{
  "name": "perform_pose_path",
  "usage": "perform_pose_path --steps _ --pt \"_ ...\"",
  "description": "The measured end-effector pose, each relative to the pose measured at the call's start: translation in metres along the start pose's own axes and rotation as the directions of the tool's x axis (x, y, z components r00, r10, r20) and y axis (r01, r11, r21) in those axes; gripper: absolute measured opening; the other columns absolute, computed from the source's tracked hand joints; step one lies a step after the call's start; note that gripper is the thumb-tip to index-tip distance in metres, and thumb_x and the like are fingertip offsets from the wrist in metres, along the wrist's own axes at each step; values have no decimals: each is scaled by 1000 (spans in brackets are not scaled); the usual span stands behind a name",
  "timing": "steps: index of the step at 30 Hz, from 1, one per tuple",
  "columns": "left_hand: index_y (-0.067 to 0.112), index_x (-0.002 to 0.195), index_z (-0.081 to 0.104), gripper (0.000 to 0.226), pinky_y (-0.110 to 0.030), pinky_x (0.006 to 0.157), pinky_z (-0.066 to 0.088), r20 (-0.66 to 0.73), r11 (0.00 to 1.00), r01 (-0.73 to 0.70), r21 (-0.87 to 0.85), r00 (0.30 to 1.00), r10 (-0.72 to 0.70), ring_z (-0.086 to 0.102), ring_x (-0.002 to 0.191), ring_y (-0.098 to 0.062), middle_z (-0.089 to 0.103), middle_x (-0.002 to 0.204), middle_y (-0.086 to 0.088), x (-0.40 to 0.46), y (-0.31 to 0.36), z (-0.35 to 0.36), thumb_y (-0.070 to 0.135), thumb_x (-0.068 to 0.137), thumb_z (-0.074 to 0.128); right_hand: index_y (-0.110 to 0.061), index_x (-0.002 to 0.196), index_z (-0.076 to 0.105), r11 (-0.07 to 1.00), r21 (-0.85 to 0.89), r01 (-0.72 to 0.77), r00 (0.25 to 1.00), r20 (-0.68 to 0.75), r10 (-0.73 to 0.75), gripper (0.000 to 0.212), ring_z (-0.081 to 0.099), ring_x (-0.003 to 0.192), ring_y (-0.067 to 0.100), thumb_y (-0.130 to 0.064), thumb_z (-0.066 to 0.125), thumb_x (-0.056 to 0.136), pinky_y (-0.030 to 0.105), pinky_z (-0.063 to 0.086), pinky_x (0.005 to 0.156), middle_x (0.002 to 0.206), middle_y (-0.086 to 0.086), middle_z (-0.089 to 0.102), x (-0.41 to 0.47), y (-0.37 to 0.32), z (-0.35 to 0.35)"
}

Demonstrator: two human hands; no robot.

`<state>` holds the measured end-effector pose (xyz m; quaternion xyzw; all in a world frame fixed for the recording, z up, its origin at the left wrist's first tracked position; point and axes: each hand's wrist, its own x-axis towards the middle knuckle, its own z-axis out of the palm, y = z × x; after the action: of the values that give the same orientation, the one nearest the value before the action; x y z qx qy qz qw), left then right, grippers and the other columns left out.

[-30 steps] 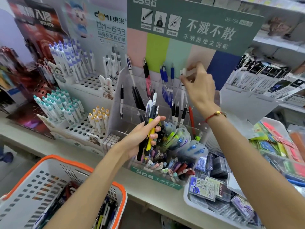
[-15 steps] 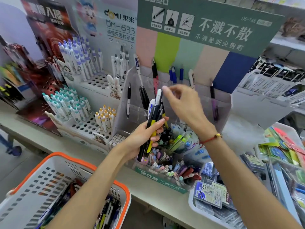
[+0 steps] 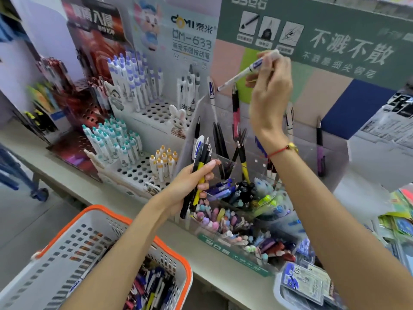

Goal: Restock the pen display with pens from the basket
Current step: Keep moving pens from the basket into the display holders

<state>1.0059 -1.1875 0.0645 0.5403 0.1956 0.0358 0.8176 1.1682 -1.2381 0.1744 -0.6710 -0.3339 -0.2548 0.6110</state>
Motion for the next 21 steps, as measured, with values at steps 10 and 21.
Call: perform_pose_path --steps 10,21 --pt "14 120 58 26 -16 42 32 0 1000 -6 -24 1000 7 34 45 -3 41 64 10 6 2 -5 29 100 50 -15 81 57 689 -671 273 778 575 252 33 61 91 35 -38 44 102 40 44 88 90 17 65 17 1 47" --pt "12 94 50 16 -18 44 32 -55 995 -64 73 996 68 36 46 -6 43 64 6 4 12 11 26 98 56 -15 96 74 912 -411 6 676 674 299 33 45 69 -1 -45 62 91 22 35 62 71 -17 46 -54 -15 -7"
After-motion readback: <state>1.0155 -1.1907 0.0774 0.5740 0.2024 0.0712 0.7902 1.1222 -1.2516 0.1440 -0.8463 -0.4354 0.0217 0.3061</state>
